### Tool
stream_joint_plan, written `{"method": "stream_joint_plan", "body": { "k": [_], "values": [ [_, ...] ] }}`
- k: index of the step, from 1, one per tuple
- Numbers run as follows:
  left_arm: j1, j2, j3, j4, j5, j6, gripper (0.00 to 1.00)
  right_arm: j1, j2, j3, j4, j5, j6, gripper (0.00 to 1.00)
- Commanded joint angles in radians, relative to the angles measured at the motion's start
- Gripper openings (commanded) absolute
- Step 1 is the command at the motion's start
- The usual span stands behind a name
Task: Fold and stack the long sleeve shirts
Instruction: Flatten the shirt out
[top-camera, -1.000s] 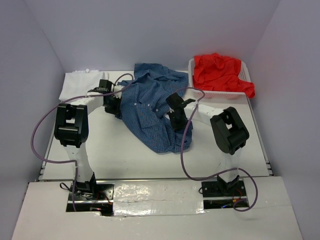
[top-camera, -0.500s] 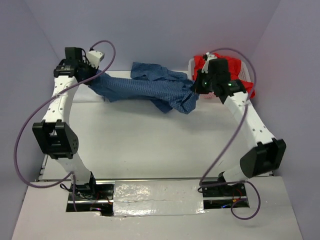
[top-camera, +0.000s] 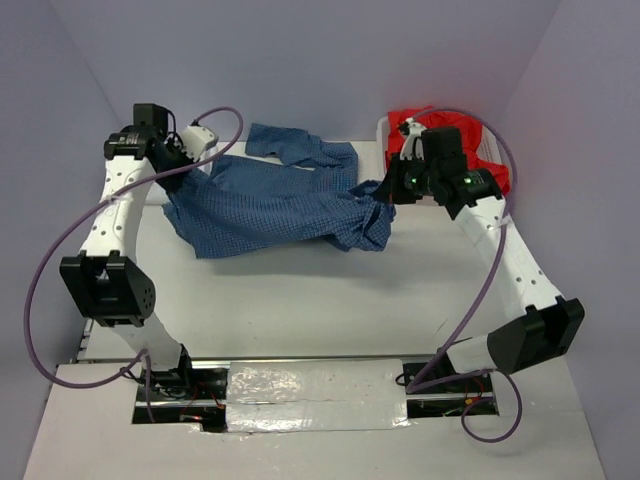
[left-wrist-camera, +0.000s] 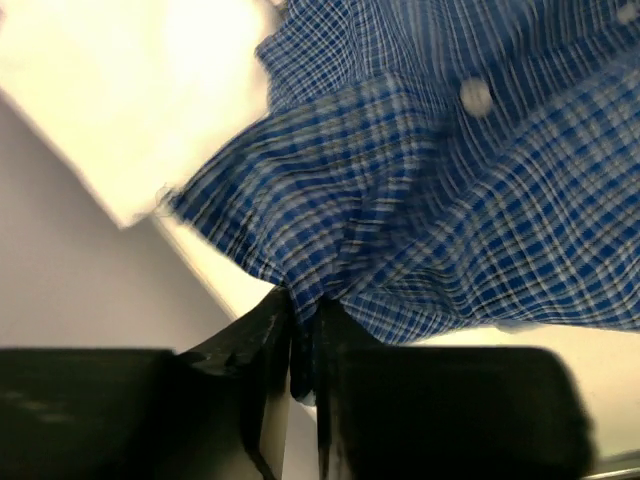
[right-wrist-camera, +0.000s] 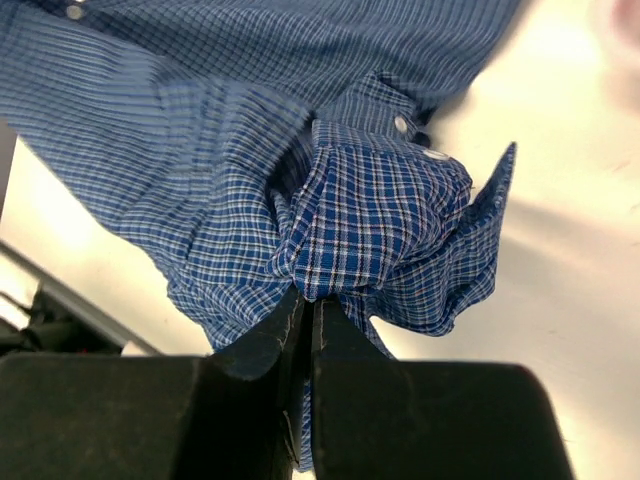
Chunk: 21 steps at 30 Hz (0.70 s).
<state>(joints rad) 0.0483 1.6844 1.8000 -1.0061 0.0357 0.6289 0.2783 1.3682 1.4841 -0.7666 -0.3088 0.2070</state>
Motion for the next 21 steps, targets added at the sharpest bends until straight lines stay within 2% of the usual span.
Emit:
{"method": "stream_joint_plan", "body": {
  "k": [1,3,4,6,7,8,9,10,12,13,14,16,17,19,20,21],
  "values": [
    [-0.022,0.149,-0.018,0.066,0.0,0.0,0.27,0.009,0.061,-0.013,0.116,-0.078,0.028,0.0],
    [-0.042,0.251,0.062,0.063,-0.075,-0.035,0.37,0.009,0.17,0.028,0.15,-0.063,0.035,0.0],
    [-0.041,0.352,0.108,0.048,-0.089,-0.069,0.47,0.009,0.211,0.05,0.148,-0.059,0.038,0.0],
    [-0.067,0.42,0.224,0.041,-0.1,-0.11,0.54,0.007,0.332,0.123,0.133,-0.067,0.046,0.0],
    [-0.067,0.448,0.255,0.055,-0.117,-0.129,0.62,0.009,0.363,0.143,0.128,-0.067,0.054,0.0],
    [-0.068,0.451,0.307,0.078,-0.14,-0.145,0.63,0.007,0.417,0.18,0.122,-0.07,0.064,0.0],
    [-0.067,0.448,0.323,0.089,-0.143,-0.147,0.89,0.009,0.436,0.192,0.119,-0.072,0.069,0.0],
    [-0.067,0.414,0.328,0.106,-0.143,-0.146,0.97,0.007,0.451,0.202,0.115,-0.07,0.075,0.0],
    [-0.07,0.35,0.264,0.17,-0.126,-0.111,0.98,0.006,0.469,0.209,0.119,-0.073,0.086,0.0],
    [-0.071,0.265,0.218,0.188,-0.084,-0.063,0.97,0.007,0.473,0.206,0.122,-0.072,0.089,0.0],
    [-0.077,0.214,0.096,0.201,-0.053,-0.026,0.95,0.007,0.471,0.2,0.133,-0.072,0.092,0.0],
    [-0.12,0.056,-0.061,0.186,0.054,0.147,0.82,0.007,0.462,0.177,0.147,-0.066,0.097,0.0],
    [-0.143,0.0,-0.25,0.173,0.073,0.208,0.76,0.007,0.459,0.168,0.156,-0.059,0.098,0.0],
    [-0.237,-0.147,-0.438,0.14,0.066,0.364,0.67,0.004,0.45,0.156,0.159,-0.059,0.101,0.0],
    [-0.263,-0.187,-0.596,0.129,0.063,0.396,0.67,0.004,0.45,0.151,0.161,-0.061,0.101,0.0],
    [-0.307,-0.239,-0.652,0.126,0.055,0.411,0.69,0.005,0.445,0.14,0.165,-0.061,0.103,0.0]
  ]
}}
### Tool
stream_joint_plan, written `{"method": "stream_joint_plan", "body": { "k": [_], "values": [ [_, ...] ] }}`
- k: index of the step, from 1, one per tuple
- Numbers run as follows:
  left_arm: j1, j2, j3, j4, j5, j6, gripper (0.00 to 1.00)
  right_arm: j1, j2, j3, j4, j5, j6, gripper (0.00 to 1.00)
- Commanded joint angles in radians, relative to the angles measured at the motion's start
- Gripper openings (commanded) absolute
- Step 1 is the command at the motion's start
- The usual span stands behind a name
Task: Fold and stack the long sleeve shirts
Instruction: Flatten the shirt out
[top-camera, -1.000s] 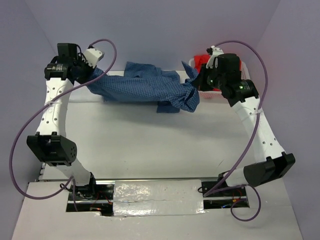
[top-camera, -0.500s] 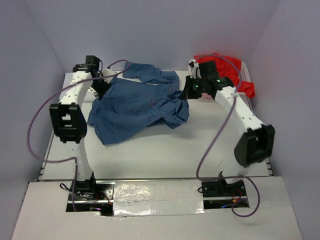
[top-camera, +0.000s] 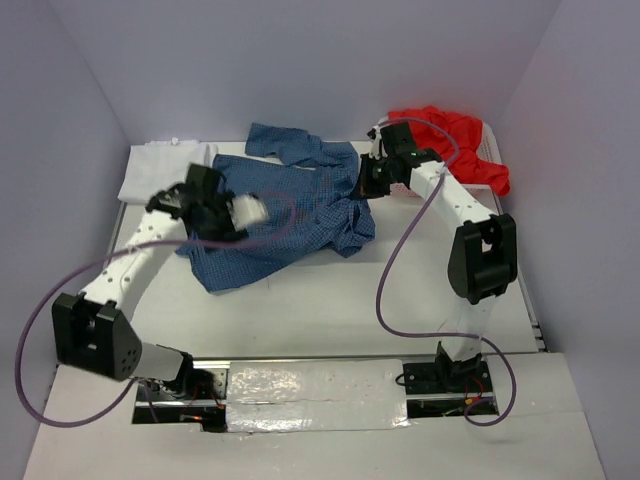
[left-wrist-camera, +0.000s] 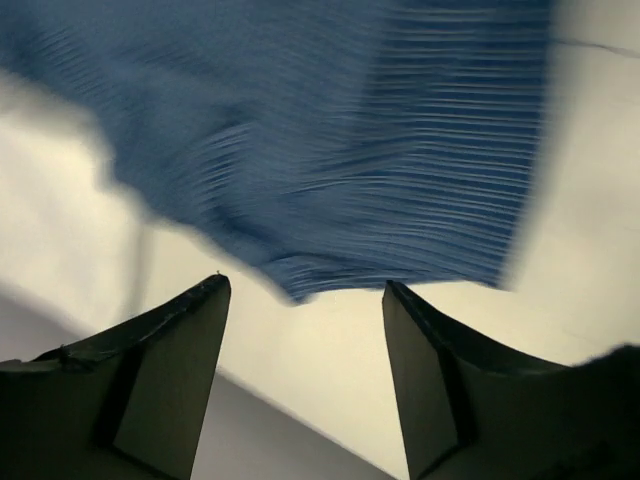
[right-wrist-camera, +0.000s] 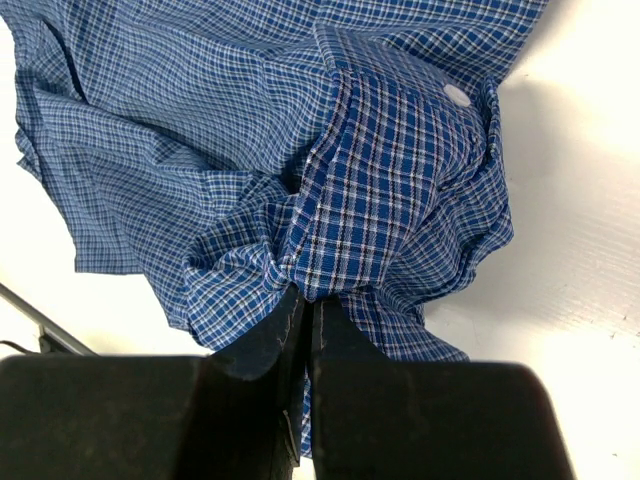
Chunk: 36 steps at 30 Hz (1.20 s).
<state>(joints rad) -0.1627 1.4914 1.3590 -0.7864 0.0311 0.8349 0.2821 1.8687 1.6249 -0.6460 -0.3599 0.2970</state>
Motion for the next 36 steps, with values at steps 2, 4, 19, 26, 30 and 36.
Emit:
{"method": "stream_joint_plan", "body": {
  "k": [2,4,19,26,30,36],
  "values": [
    [-0.139,-0.059,-0.326,-0.094,0.032,0.199,0.81,0.002,-0.066,-0.028,0.063,-0.02,0.017,0.0],
    [-0.15,-0.054,-0.378,-0.03,0.024,0.167,0.89,0.002,-0.069,-0.039,0.062,-0.024,0.019,0.0],
    [-0.156,0.127,-0.557,0.299,-0.186,0.101,0.48,-0.004,-0.146,-0.197,0.066,0.002,0.016,0.0],
    [-0.06,0.217,-0.215,0.28,-0.191,0.017,0.0,-0.096,-0.181,-0.092,0.05,-0.011,0.01,0.0],
    [-0.043,0.323,0.303,0.248,-0.183,-0.043,0.0,-0.141,0.004,0.533,-0.16,0.036,-0.038,0.0],
    [-0.011,0.495,1.018,0.347,-0.267,-0.102,0.0,-0.236,0.02,0.88,-0.008,-0.025,0.111,0.0]
  ]
}}
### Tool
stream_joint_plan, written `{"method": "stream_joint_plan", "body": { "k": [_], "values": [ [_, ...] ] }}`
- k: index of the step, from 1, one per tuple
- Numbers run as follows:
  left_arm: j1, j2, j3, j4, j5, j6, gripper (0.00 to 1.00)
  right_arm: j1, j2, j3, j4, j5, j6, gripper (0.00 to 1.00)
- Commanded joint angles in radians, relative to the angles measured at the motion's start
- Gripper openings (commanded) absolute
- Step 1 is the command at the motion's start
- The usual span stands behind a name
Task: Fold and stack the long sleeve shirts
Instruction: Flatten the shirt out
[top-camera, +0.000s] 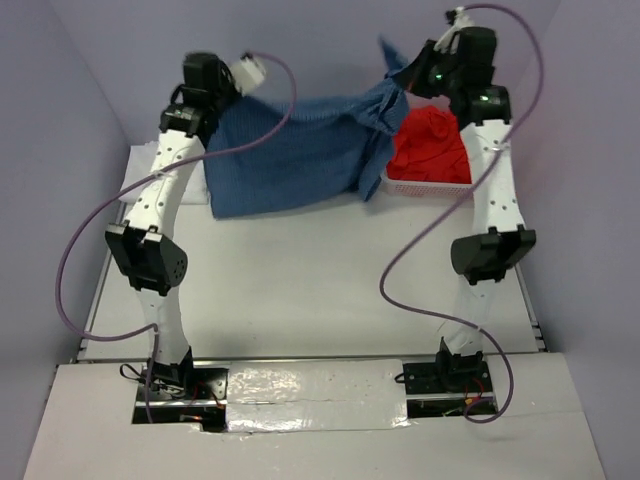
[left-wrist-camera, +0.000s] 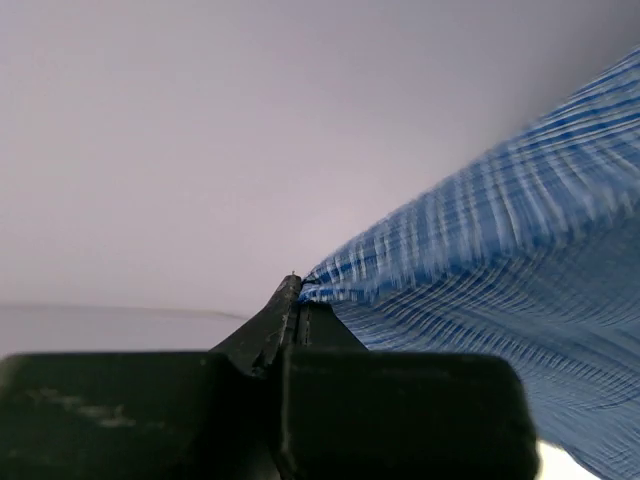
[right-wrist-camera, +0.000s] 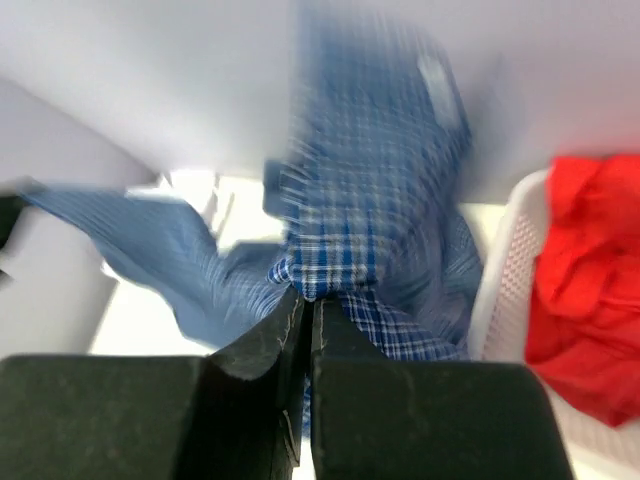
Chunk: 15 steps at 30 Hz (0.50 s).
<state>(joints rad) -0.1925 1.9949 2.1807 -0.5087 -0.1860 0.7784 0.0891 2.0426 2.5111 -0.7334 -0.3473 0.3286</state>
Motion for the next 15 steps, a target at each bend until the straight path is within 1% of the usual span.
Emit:
{"method": "stream_joint_plan", "body": {
  "k": [1,2,4,5,7,9,10,11,12,13,15],
  "values": [
    [0.019,-0.021,0.208,0.132,-0.056,-0.03,0.0,-0.045,-0.289,-0.121,0.244,-0.041,0.082,0.0],
    [0.018,-0.042,0.159,0.168,-0.053,-0.019,0.0,-0.045,-0.347,-0.291,0.299,-0.027,0.079,0.0],
    [0.018,-0.125,0.064,0.235,-0.037,0.022,0.0,-0.045,-0.418,-0.375,0.331,-0.012,0.061,0.0],
    [0.019,-0.146,-0.008,0.228,-0.032,0.034,0.0,-0.046,-0.45,-0.409,0.294,0.002,0.047,0.0],
    [0.021,-0.192,-0.062,0.147,-0.029,0.071,0.0,-0.045,-0.495,-0.449,0.223,0.007,0.017,0.0],
    [0.024,-0.255,-0.189,0.107,-0.03,0.126,0.0,-0.043,-0.534,-0.578,0.2,-0.012,0.009,0.0],
    [0.025,-0.283,-0.296,0.09,-0.032,0.145,0.0,-0.04,-0.592,-0.642,0.198,-0.018,0.004,0.0],
    [0.025,-0.31,-0.346,0.05,-0.029,0.162,0.0,-0.031,-0.625,-0.781,0.201,-0.019,0.003,0.0],
    [0.027,-0.361,-0.398,0.023,-0.023,0.177,0.0,-0.025,-0.694,-0.852,0.206,-0.01,0.003,0.0],
    [0.028,-0.384,-0.489,-0.06,0.003,0.179,0.0,-0.017,-0.726,-1.002,0.21,-0.001,0.007,0.0],
    [0.028,-0.453,-0.599,-0.125,0.028,0.185,0.0,0.001,-0.797,-1.15,0.221,0.014,0.029,0.0]
  ]
}}
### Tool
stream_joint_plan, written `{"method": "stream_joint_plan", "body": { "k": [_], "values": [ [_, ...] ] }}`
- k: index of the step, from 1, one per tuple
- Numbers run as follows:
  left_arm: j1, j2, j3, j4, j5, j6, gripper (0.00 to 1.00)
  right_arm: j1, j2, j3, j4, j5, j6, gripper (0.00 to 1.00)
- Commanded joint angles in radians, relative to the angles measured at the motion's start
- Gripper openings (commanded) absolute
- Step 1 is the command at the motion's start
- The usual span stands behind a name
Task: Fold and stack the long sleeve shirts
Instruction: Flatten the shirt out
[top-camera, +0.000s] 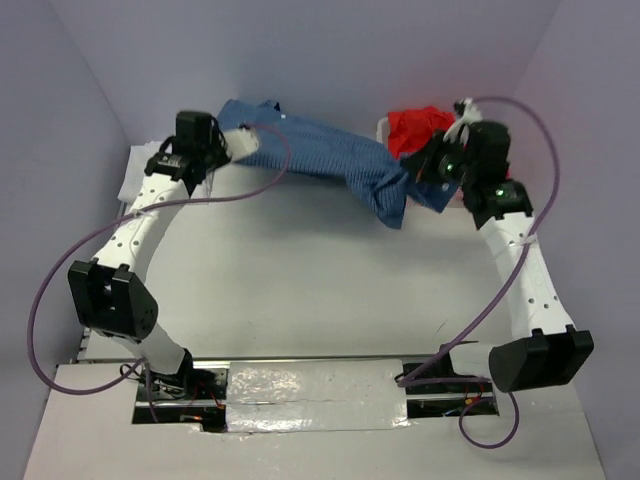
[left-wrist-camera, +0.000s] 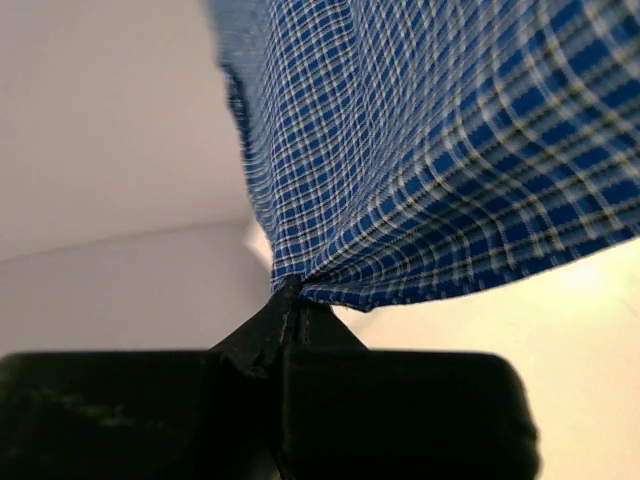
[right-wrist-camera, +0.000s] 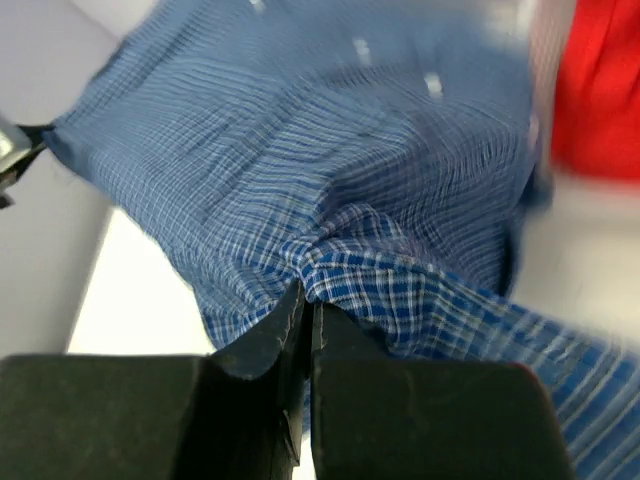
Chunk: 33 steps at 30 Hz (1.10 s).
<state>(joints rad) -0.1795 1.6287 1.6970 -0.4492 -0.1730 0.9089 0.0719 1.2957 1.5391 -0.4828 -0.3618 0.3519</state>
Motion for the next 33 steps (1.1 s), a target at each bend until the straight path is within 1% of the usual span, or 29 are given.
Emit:
{"method": "stream_joint_plan", "body": {
  "k": [1,3,4,6,7,9,10,11,14,16,18,19,20,23,24,26,29,30,31,32,33],
  "values": [
    [0.014,-0.114,-0.243,-0.219,0.026,0.062,0.0,0.028,-0.109,-0.315,-0.02,0.032,0.031,0.0],
    [0.014,-0.188,-0.366,-0.236,0.02,0.093,0.0,0.075,-0.177,-0.434,-0.02,0.061,0.054,0.0],
    [0.014,-0.21,-0.473,-0.249,0.012,0.103,0.0,0.098,-0.191,-0.535,-0.022,0.067,0.068,0.0],
    [0.015,-0.256,-0.558,-0.308,-0.02,0.136,0.0,0.172,-0.22,-0.612,-0.034,0.081,0.107,0.0],
    [0.015,-0.269,-0.633,-0.334,-0.028,0.149,0.0,0.198,-0.223,-0.666,-0.042,0.092,0.122,0.0],
    [0.015,-0.314,-0.701,-0.412,-0.039,0.194,0.0,0.253,-0.225,-0.707,-0.065,0.104,0.157,0.0],
    [0.015,-0.329,-0.762,-0.436,-0.036,0.206,0.0,0.294,-0.223,-0.738,-0.074,0.107,0.165,0.0],
    [0.015,-0.357,-0.792,-0.448,-0.036,0.222,0.0,0.307,-0.219,-0.752,-0.086,0.109,0.174,0.0],
    [0.009,-0.385,-0.898,-0.416,-0.051,0.222,0.0,0.324,-0.207,-0.809,-0.117,0.086,0.211,0.0],
    [0.008,-0.385,-0.941,-0.376,-0.068,0.213,0.0,0.325,-0.204,-0.835,-0.125,0.064,0.22,0.08],
    [0.008,-0.379,-0.953,-0.365,-0.078,0.2,0.0,0.325,-0.199,-0.83,-0.145,0.061,0.213,0.18],
    [0.008,-0.379,-0.959,-0.37,-0.083,0.199,0.0,0.325,-0.199,-0.812,-0.17,0.067,0.202,0.25],
    [0.008,-0.38,-0.959,-0.375,-0.08,0.196,0.0,0.324,-0.197,-0.801,-0.183,0.076,0.196,0.47],
    [0.008,-0.386,-0.952,-0.393,-0.063,0.191,0.0,0.31,-0.196,-0.735,-0.238,0.101,0.161,0.74],
    [0.008,-0.388,-0.945,-0.396,-0.06,0.189,0.0,0.301,-0.196,-0.717,-0.266,0.127,0.15,0.8],
    [0.008,-0.386,-0.936,-0.405,-0.045,0.174,0.0,0.267,-0.2,-0.666,-0.278,0.144,0.128,0.84],
    [0.008,-0.386,-0.932,-0.402,-0.031,0.154,0.0,0.148,-0.197,-0.64,-0.257,0.121,0.121,0.84],
    [0.008,-0.386,-0.936,-0.398,-0.033,0.151,0.0,0.081,-0.185,-0.639,-0.237,0.112,0.125,0.83],
    [0.008,-0.386,-0.938,-0.393,-0.033,0.148,0.0,0.057,-0.179,-0.639,-0.221,0.11,0.128,0.8],
    [0.008,-0.385,-0.939,-0.39,-0.031,0.143,0.0,0.043,-0.168,-0.64,-0.203,0.121,0.13,0.74],
    [0.008,-0.385,-0.939,-0.379,-0.03,0.139,0.0,0.034,-0.142,-0.643,-0.165,0.153,0.133,0.72]
  ]
}}
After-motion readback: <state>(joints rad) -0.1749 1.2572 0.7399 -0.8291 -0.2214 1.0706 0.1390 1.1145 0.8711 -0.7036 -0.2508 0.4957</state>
